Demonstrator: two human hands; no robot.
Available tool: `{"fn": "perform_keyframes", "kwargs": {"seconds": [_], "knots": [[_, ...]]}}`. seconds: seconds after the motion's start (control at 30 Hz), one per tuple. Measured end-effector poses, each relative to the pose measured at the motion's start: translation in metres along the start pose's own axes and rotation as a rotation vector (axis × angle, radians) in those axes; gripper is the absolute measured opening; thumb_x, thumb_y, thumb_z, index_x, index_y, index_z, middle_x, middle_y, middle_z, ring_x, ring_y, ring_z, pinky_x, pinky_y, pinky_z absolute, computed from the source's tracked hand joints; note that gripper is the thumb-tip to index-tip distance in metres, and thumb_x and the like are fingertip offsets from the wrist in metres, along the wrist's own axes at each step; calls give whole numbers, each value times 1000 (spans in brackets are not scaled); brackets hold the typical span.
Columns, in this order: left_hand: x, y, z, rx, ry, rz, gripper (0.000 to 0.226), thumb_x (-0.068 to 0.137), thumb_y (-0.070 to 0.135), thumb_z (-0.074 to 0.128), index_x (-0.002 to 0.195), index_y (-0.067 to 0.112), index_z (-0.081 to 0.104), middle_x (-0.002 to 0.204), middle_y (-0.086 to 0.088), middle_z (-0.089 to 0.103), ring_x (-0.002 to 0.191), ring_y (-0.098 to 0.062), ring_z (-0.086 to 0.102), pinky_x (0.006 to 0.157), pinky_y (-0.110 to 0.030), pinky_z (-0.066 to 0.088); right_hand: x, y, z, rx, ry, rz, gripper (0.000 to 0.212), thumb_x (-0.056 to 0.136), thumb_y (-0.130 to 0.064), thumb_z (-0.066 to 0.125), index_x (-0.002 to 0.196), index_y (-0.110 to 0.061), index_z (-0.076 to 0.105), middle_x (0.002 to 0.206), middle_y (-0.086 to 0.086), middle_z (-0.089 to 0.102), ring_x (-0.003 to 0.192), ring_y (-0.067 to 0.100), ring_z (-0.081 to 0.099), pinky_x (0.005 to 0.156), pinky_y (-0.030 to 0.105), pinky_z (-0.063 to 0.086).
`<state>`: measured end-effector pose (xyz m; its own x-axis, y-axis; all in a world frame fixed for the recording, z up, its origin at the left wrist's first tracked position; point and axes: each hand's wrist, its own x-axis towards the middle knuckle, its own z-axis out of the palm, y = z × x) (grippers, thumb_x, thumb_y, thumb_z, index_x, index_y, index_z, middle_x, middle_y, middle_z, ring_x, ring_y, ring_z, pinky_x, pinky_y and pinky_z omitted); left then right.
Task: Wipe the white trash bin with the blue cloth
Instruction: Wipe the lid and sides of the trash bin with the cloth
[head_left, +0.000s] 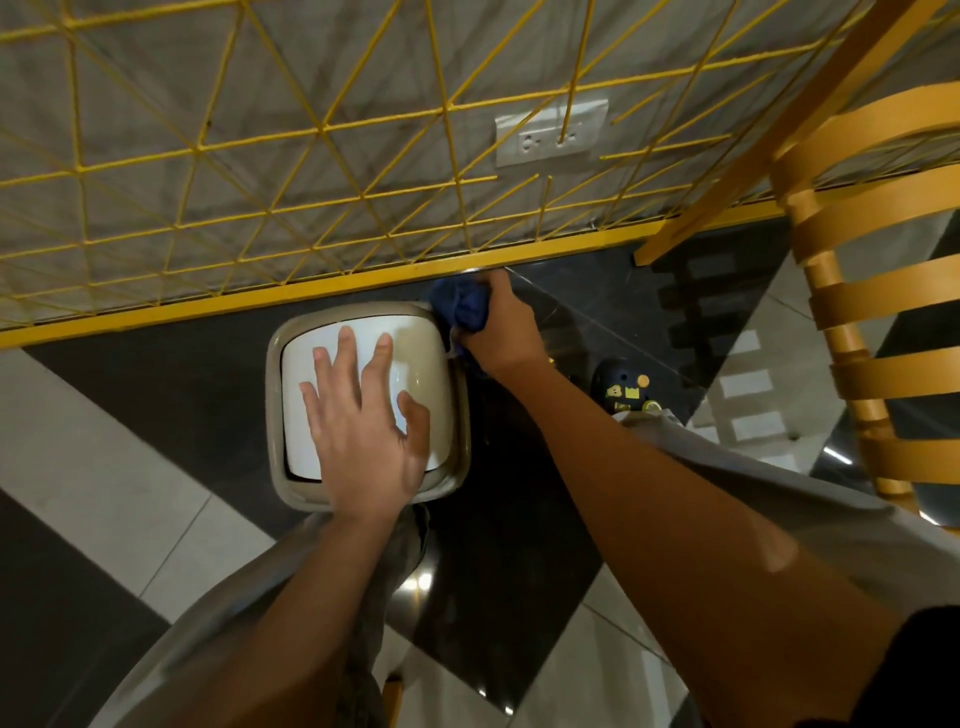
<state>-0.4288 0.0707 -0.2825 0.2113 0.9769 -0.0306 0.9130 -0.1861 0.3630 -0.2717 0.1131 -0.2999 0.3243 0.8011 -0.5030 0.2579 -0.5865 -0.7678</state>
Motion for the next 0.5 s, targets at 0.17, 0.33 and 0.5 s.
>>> {"fn": "perform_keyframes", "kwargs": {"seconds": [0.17, 0.33, 0.5], "knots": [[0, 1, 0, 6, -15, -4, 55, 88, 37, 25, 137, 16, 39, 152, -13, 27, 142, -37, 16, 113, -52, 14, -14, 0, 2, 108, 15, 146, 56, 84, -4, 64, 132, -5, 35, 125, 18, 56, 113, 31, 56, 75, 24, 41], [0, 2, -3, 16, -9, -7, 54, 88, 36, 28, 137, 17, 38, 152, -13, 27, 142, -36, 16, 114, -50, 12, -58, 29, 17, 399, 54, 358, 61, 82, -9, 68, 133, -7, 35, 133, 14, 50, 123, 29, 50, 96, 35, 43], [0, 3, -3, 46, -17, -4, 54, 85, 31, 30, 135, 16, 40, 150, -15, 29, 141, -38, 19, 113, -52, 14, -100, 50, 36, 564, 92, 427, 56, 84, -8, 65, 132, -13, 36, 133, 11, 50, 119, 23, 51, 90, 28, 42]]}}
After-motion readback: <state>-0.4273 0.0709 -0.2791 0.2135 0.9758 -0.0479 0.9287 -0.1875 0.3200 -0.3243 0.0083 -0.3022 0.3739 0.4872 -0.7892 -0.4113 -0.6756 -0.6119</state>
